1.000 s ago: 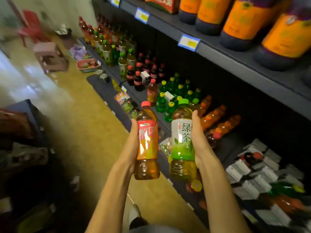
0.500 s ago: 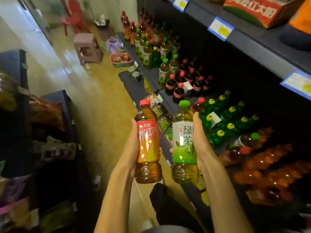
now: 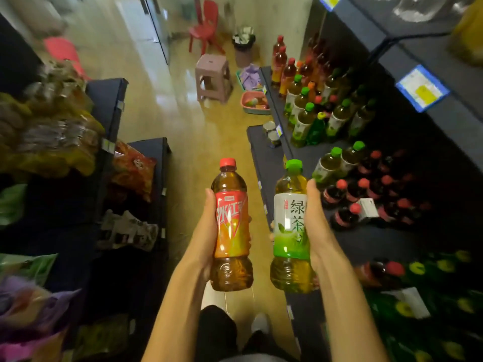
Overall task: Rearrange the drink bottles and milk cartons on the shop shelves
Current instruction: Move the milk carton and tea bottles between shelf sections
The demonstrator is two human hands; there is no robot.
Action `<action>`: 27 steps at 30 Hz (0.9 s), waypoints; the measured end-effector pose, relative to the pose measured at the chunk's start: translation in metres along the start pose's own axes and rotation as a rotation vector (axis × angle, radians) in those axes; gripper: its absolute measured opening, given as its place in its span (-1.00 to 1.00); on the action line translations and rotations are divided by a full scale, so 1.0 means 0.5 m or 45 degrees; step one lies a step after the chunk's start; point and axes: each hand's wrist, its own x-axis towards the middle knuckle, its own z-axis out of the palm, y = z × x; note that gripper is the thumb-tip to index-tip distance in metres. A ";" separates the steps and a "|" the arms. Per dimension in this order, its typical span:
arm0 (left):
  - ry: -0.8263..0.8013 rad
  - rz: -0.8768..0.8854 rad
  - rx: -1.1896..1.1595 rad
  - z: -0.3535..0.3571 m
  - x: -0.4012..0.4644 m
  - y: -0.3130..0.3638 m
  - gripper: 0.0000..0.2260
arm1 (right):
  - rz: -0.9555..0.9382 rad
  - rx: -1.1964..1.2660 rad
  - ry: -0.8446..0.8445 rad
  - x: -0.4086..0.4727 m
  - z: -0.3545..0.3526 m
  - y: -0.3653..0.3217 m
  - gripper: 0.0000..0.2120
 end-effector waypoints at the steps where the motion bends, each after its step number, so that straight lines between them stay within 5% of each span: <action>1: 0.017 0.008 -0.016 -0.008 0.017 0.017 -0.33 | 0.022 -0.007 -0.025 0.027 0.016 -0.010 -0.25; 6: 0.023 -0.004 -0.066 -0.045 0.128 0.112 -0.34 | 0.045 -0.037 -0.091 0.158 0.097 -0.055 -0.01; 9: -0.034 -0.019 -0.007 -0.057 0.212 0.183 -0.34 | 0.025 -0.030 -0.109 0.230 0.140 -0.101 -0.08; 13: -0.096 -0.039 0.089 -0.058 0.315 0.300 -0.36 | 0.010 0.008 0.050 0.318 0.189 -0.180 -0.19; 18: -0.211 -0.106 0.150 -0.031 0.445 0.422 -0.36 | -0.001 0.105 0.299 0.413 0.215 -0.256 0.05; 27: -0.315 -0.323 0.320 0.102 0.657 0.479 -0.30 | -0.112 0.229 0.589 0.540 0.112 -0.366 -0.31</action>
